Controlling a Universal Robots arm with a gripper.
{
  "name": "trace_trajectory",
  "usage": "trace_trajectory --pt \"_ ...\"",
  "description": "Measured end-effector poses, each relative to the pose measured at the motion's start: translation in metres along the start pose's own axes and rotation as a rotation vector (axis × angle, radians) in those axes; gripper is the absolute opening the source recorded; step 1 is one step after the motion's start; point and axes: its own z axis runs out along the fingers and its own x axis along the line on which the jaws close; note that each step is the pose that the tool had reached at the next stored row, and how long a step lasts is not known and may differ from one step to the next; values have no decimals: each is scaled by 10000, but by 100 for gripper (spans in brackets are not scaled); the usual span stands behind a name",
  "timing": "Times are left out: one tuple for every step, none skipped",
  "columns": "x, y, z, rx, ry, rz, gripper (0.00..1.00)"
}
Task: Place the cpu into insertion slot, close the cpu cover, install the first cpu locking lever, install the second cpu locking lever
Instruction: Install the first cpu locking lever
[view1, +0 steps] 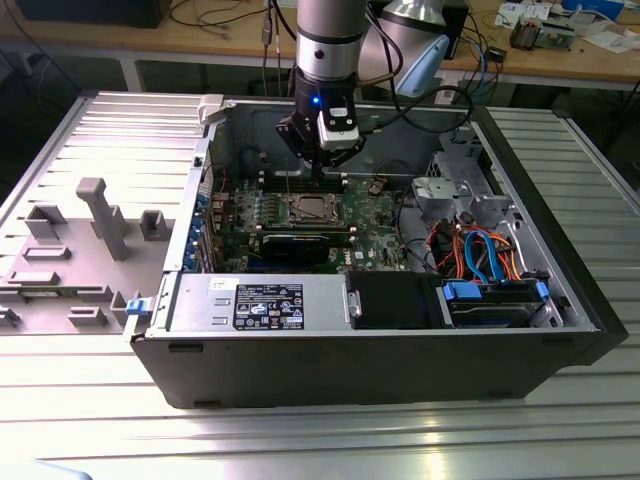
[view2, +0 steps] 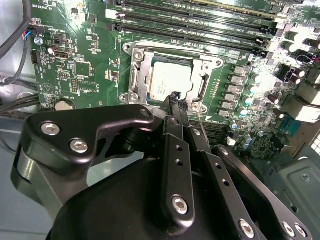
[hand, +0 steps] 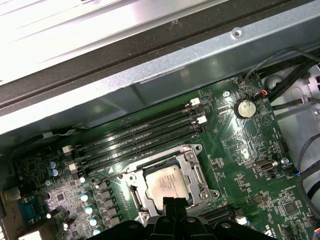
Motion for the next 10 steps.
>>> trace_trajectory --pt "0 0 0 0 0 0 11" --pt "0 0 0 0 0 -1 11" --pt "0 0 0 0 0 -1 11" --pt "3 -1 0 -1 0 -19 11" --pt "10 -3 0 0 1 -120 11" --pt "10 -4 0 2 2 -385 11" --pt "11 -4 1 3 4 -635 11" --pt "11 -5 2 3 5 -923 11" --pt "21 -8 4 0 6 -1053 11" --pt "50 -18 6 0 6 -1093 11"
